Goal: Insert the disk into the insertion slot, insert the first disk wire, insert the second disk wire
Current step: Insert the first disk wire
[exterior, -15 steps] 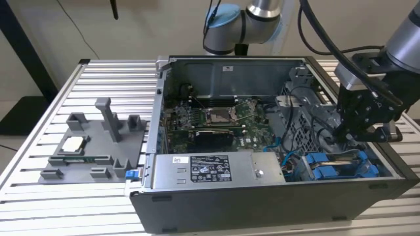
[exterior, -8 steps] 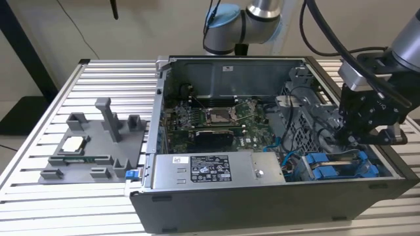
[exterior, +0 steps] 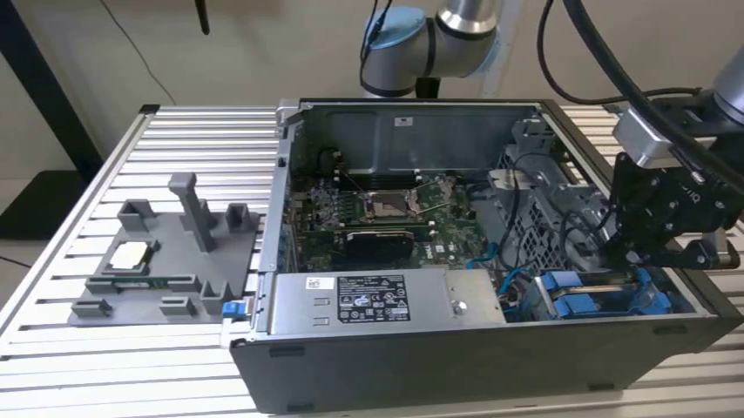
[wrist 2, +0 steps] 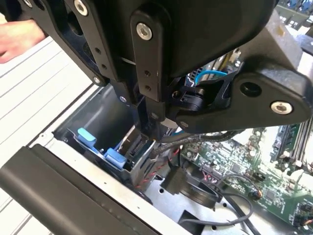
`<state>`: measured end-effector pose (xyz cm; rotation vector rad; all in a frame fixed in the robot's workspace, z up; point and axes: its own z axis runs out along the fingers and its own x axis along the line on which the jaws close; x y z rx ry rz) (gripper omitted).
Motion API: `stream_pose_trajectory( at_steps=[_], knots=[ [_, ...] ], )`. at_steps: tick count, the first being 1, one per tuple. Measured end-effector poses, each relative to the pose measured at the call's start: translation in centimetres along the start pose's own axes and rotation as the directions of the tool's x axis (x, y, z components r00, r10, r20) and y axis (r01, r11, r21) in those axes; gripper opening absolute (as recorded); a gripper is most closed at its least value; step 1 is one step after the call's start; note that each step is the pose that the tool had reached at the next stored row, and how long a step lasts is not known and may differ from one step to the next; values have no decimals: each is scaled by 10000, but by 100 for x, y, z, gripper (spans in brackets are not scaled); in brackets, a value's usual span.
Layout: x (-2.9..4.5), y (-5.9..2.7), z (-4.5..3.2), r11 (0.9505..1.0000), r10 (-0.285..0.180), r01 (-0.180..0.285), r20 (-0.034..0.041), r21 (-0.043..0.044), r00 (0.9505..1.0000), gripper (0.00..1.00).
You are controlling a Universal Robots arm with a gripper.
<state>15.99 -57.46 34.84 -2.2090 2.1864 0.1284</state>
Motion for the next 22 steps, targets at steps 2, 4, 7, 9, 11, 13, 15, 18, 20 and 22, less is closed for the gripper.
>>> stream_pose_trajectory(
  at_steps=[2,4,7,9,11,13,15,18,20,22],
  knots=[
    [2,-1,14,10000,77,-77,-115,4,9999,19],
    [3,-8,30,9998,183,-182,-184,13,9997,19],
    [3,-14,42,9994,353,-352,-209,27,9992,19],
    [-1,-24,47,9991,425,-425,-204,32,9989,19],
    [-5,-38,50,9990,456,-455,-205,35,9988,19],
    [-6,-52,58,9988,485,-484,-204,37,9986,19],
    [-6,-62,67,9985,539,-538,-201,42,9983,19],
    [-9,-65,75,9980,638,-637,-196,49,9978,19],
    [-10,-68,77,9977,672,-671,-197,53,9975,19],
    [-12,-73,82,9974,720,-719,-194,56,9972,19]
  ],
)
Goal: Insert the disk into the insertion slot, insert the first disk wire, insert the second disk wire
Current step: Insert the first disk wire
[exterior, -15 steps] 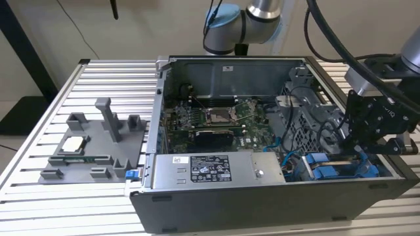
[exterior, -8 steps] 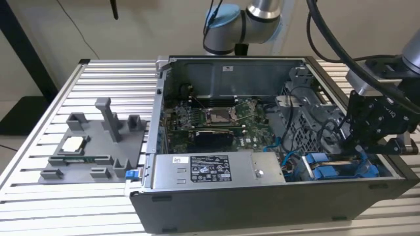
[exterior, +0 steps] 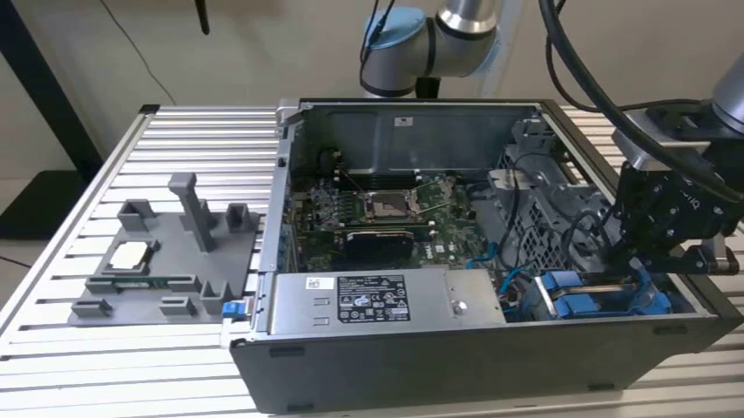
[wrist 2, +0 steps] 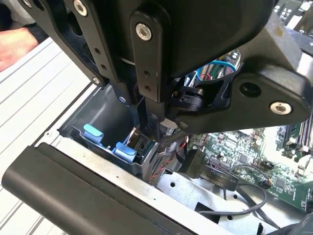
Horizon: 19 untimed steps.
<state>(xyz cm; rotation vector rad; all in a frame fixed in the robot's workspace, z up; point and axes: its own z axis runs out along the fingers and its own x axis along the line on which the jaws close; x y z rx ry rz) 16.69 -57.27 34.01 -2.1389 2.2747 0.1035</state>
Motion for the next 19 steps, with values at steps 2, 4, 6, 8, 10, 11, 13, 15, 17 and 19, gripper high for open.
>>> stream_pose_trajectory(
  at_steps=[2,4,6,8,10,11,13,15,17,19],
  knots=[
    [-2,-3,5,10000,35,-35,1,2,10000,19],
    [-4,-3,11,10000,58,-58,1,4,10000,19],
    [-5,-5,18,10000,63,-63,0,4,10000,19],
    [-5,-9,30,10000,63,-63,7,4,10000,19],
    [-3,-23,71,10000,64,-64,-5,4,10000,19],
    [-2,-27,83,10000,65,-65,-15,5,10000,19],
    [-1,-32,111,10000,65,-65,6,3,10000,20],
    [-2,-34,105,10000,65,-65,5,-18,10000,27],
    [-4,-32,47,10000,66,-66,12,-51,10000,27],
    [-9,-29,-30,10000,68,-68,2,-63,10000,27]
  ],
)
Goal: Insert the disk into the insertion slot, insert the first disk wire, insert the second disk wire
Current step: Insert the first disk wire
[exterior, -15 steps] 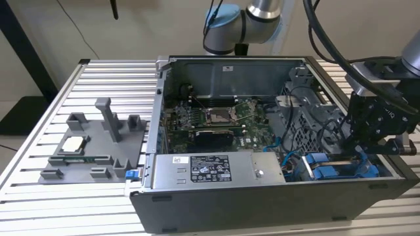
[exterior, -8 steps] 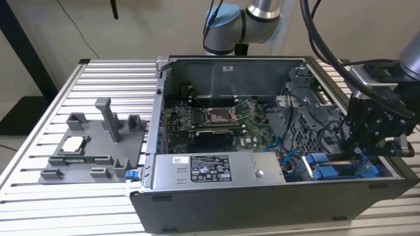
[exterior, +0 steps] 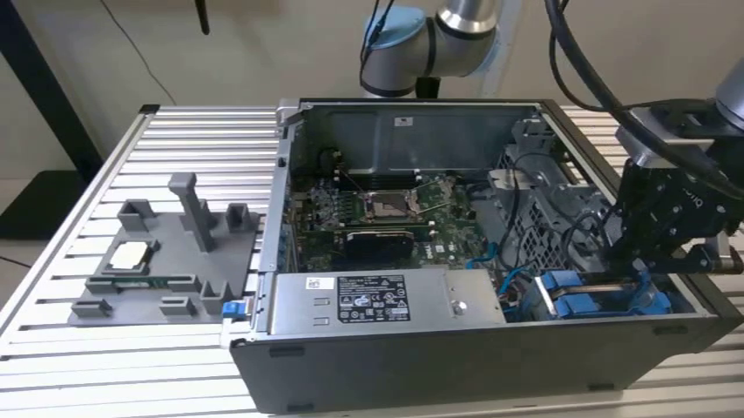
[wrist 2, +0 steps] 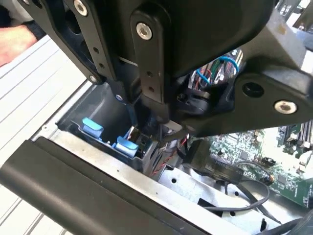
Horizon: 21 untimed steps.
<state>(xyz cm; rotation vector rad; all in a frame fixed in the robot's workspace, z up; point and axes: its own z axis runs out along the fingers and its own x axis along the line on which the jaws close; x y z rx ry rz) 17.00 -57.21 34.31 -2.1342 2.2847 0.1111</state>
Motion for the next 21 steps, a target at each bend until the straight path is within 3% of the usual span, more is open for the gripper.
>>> stream_pose_trajectory(
  at_steps=[9,21],
  knots=[
    [-11,8,-190,10000,1,-1,-2,-4,10000,27],
    [-20,15,-348,10000,1,-1,-2,-4,10000,27]
  ],
)
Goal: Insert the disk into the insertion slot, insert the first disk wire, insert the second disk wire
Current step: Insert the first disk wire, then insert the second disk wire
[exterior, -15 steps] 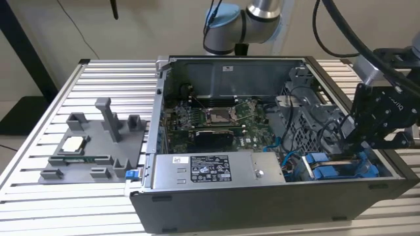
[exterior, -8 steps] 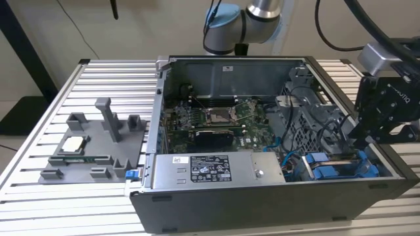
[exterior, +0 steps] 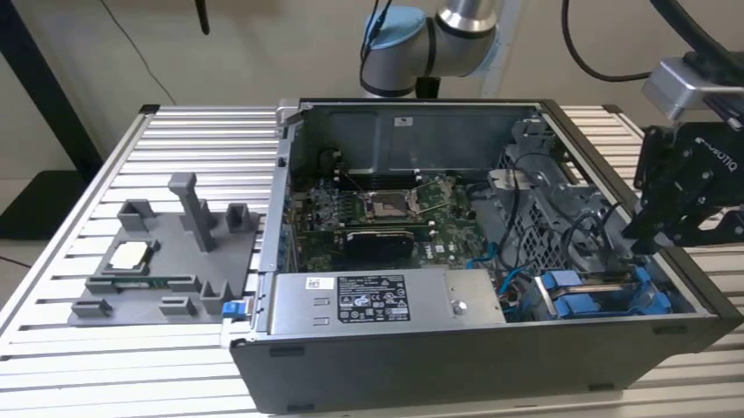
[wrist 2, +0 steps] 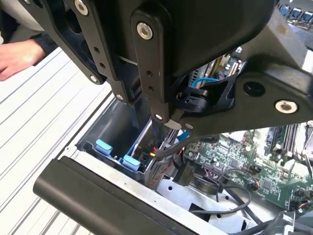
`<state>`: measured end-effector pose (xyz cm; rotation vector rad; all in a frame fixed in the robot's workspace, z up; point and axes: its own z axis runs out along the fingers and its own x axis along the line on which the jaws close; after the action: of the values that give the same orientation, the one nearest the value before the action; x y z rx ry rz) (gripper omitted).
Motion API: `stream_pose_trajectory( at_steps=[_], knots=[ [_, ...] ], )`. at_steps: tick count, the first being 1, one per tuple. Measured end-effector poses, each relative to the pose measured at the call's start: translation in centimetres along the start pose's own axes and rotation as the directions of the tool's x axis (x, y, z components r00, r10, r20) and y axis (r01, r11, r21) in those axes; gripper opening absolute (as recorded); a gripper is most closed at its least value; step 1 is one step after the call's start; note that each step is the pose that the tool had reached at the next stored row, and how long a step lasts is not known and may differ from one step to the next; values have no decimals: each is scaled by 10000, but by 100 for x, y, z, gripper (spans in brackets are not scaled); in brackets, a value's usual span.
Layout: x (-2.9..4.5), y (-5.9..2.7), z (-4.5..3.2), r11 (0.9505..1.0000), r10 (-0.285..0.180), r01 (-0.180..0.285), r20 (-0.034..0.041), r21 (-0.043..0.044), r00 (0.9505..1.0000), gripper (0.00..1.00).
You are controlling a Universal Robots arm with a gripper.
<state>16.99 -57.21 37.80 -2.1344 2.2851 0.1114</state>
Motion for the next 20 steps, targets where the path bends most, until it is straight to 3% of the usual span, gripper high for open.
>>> stream_pose_trajectory(
  at_steps=[20],
  knots=[
    [-7,-25,-75,10000,-1,1,-2,-1,10000,27]
  ],
)
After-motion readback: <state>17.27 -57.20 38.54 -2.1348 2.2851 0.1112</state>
